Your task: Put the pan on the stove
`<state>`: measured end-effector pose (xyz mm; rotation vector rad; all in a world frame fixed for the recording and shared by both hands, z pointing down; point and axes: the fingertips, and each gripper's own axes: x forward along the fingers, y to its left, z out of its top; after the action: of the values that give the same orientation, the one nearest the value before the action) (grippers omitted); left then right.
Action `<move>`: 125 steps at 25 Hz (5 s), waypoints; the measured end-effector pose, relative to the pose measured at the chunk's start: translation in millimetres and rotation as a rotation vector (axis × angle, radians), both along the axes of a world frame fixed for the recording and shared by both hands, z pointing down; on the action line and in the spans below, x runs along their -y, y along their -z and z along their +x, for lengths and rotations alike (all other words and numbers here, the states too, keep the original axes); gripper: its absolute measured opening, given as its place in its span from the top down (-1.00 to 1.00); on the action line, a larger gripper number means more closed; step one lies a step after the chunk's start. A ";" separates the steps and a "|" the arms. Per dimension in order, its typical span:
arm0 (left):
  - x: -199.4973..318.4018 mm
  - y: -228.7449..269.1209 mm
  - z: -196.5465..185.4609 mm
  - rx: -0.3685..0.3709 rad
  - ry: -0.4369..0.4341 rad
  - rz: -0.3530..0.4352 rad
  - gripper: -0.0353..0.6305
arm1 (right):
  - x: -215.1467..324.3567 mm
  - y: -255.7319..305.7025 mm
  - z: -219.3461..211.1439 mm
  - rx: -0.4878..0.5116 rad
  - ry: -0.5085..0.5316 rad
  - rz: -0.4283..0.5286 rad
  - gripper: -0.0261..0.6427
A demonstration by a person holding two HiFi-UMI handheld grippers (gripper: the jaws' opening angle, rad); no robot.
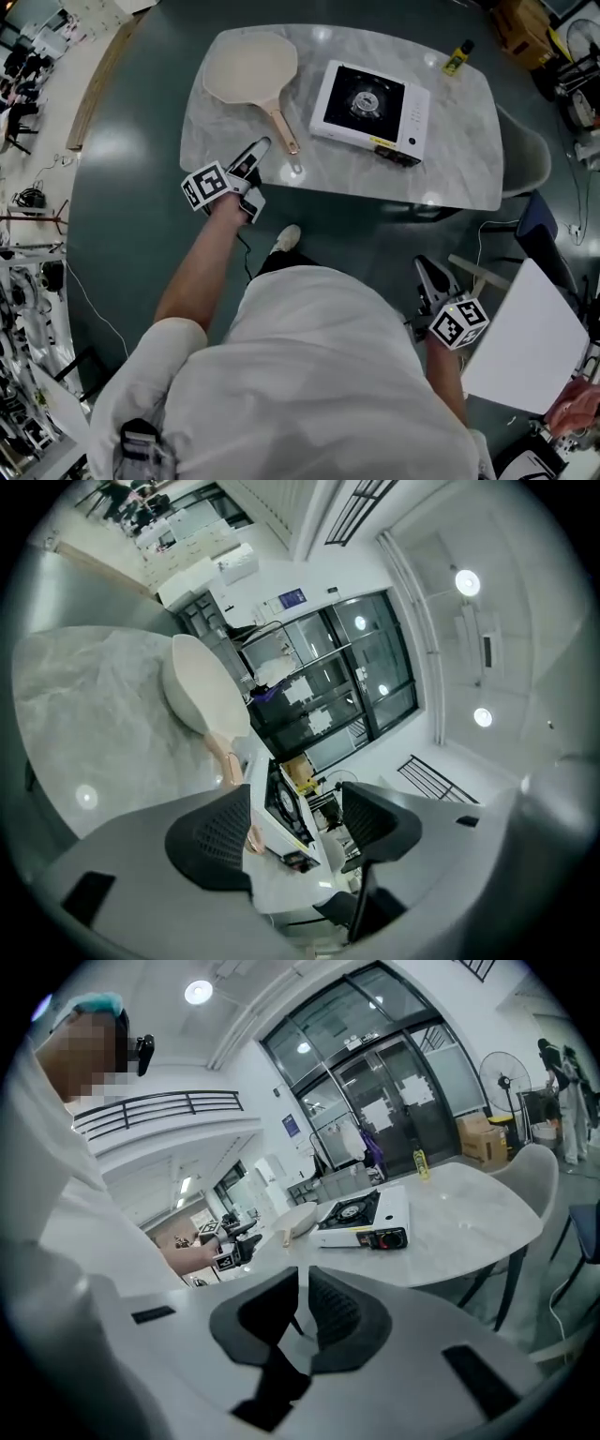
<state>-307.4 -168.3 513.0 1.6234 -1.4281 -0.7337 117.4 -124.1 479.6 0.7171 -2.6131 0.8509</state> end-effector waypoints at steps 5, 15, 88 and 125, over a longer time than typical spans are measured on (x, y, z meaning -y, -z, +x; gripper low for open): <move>55.2 -49.8 -53.7 -0.102 0.023 -0.049 -0.03 | 17.0 5.5 -34.2 -0.020 -0.086 -0.007 0.79; 139.2 -108.1 -79.7 -0.266 -0.044 -0.127 -0.06 | 8.0 20.4 -78.0 -0.087 -0.274 -0.041 0.80; 160.5 14.0 211.5 -0.371 -0.813 -0.201 0.42 | -78.2 2.9 63.1 -0.019 -0.585 -0.099 0.86; 185.0 -19.1 253.8 -0.318 -0.847 -0.184 0.15 | -71.4 -8.8 92.4 -0.010 -0.631 -0.138 0.86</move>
<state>-53.6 -353.3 532.1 1.6659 -0.4736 -0.3204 209.8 -52.7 488.4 1.5322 -2.2973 1.1658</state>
